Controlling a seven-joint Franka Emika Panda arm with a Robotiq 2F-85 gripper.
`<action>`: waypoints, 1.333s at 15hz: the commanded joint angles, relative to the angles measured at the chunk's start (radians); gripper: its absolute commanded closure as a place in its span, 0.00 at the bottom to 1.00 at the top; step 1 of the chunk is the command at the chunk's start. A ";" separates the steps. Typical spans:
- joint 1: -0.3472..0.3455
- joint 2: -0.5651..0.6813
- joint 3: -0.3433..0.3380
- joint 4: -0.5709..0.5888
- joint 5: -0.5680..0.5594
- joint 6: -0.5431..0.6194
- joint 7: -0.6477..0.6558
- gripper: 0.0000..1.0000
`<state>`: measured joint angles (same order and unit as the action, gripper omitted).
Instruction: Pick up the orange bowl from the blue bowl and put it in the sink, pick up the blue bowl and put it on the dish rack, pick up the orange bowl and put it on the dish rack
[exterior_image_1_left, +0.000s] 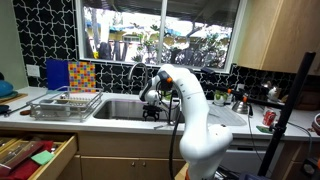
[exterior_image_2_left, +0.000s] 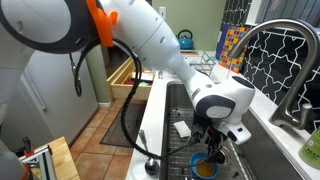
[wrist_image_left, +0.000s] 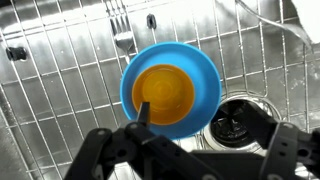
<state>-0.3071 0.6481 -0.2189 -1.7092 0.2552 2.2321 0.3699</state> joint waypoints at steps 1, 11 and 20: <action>-0.037 0.038 -0.001 0.069 0.064 -0.096 0.044 0.05; -0.090 0.137 0.011 0.171 0.139 -0.157 0.057 0.26; -0.101 0.199 0.019 0.215 0.184 -0.162 0.062 0.36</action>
<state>-0.3873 0.8082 -0.2136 -1.5390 0.4109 2.0929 0.4292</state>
